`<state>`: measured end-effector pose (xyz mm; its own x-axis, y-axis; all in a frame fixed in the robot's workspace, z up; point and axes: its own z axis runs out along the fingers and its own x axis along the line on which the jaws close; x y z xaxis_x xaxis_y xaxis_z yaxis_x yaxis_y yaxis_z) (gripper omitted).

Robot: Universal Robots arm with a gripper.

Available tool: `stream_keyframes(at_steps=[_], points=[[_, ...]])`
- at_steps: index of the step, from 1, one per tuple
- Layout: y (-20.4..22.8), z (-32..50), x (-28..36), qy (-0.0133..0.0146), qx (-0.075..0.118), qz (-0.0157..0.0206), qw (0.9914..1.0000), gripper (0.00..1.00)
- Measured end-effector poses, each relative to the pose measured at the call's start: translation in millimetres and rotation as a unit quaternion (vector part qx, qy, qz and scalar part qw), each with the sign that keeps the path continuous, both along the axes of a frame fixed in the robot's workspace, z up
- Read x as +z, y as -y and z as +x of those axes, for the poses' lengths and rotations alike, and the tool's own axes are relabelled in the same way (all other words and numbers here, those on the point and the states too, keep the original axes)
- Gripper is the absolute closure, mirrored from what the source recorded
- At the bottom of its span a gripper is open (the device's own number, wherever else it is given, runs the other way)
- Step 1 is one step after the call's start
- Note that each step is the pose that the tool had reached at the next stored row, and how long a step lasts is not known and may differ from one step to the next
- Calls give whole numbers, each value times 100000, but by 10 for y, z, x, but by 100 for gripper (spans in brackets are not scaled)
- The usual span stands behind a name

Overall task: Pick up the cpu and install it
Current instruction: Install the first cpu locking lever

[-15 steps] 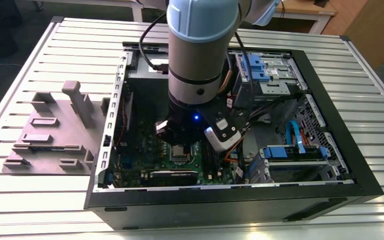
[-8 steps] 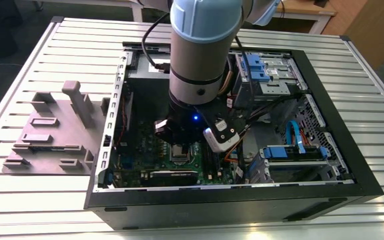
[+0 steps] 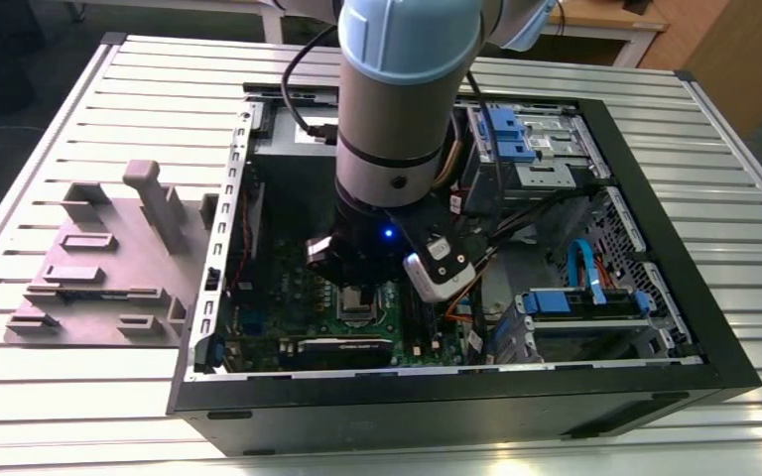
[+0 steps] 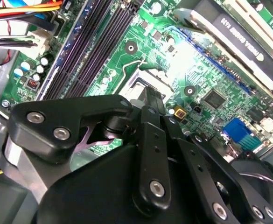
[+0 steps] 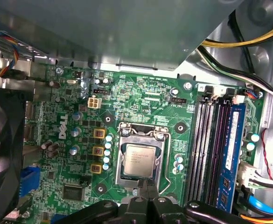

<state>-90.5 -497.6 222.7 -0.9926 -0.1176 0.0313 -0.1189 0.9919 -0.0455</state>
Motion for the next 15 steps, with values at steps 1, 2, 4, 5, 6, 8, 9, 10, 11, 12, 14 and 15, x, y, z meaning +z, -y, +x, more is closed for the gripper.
stream_keyframes(at_steps=[1, 2, 4, 5, 6, 8, 9, 10, 11, 12, 14, 15], points=[[0, 0, 5, 0, -24, 0, 100000, 90], [0, 0, 5, 11, -52, 22, 100000, 90], [0, -1, 6, 64, -187, 144, 100000, 90], [0, -7, 6, 130, -386, 245, 99999, 90], [-1, -14, 6, 183, -689, 313, 99997, 90], [-2, -21, 5, 209, -1667, 332, 99985, 90], [-1, -24, 5, 209, -2314, 329, 99972, 90], [-1, -29, 5, 212, -2880, 322, 99958, 90], [-1, -32, 5, 212, -3370, 323, 99942, 90], [-1, -33, 6, 219, -3700, 331, 99931, 90], [-1, -33, 14, 214, -3928, 322, 99922, 90], [-1, -33, 18, 215, -3949, 321, 99921, 90]])
